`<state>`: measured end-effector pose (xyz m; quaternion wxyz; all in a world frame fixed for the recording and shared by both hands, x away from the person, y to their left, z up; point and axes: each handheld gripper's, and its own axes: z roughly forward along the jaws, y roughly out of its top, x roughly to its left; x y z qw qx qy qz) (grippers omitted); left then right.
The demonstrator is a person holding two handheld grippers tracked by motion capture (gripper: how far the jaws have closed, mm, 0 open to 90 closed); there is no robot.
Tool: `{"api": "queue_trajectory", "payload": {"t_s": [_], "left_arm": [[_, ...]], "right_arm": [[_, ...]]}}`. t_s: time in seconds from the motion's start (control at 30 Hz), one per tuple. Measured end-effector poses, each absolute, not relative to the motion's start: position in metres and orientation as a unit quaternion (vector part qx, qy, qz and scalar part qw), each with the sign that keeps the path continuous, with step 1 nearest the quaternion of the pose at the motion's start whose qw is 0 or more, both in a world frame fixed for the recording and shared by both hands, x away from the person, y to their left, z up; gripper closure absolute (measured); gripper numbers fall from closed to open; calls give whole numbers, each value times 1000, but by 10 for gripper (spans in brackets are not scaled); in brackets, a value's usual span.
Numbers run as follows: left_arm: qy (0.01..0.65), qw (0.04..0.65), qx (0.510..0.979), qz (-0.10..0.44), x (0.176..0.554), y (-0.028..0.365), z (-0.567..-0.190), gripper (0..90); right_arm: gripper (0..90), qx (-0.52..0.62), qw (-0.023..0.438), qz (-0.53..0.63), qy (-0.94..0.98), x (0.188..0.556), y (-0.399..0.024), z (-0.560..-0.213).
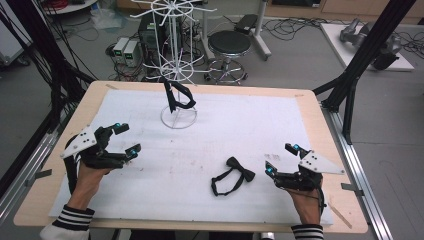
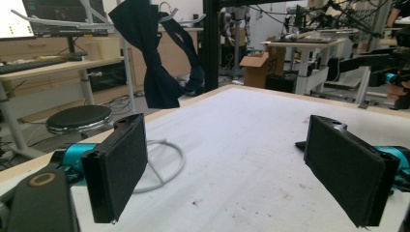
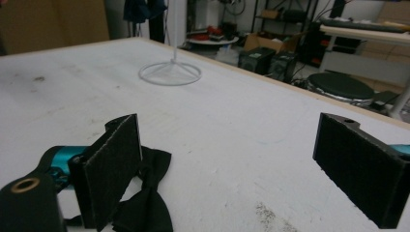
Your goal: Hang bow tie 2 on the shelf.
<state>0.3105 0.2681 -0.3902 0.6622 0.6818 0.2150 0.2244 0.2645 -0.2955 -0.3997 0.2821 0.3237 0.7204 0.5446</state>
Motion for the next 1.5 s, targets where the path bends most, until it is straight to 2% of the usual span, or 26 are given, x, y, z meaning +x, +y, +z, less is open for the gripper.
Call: {"api": "queue_trajectory", "payload": {"t_s": [0.3,0.87,1.13,1.5], "left_arm": [[206,665,685,216,309,267,-388,161],[198,662,693,208,310,263,-389,161],[199,660,693,209,310,262,-389,162],[204,659,693,210,310,262,-389,162]], "right_arm": [[93,314,236,516,761,278,-286,-384],[94,279,170,458,827,299,-268,-374],[94,259,135,407,865,306,-257,-378],[94,238,118,328,907,309,-237,-393]]}}
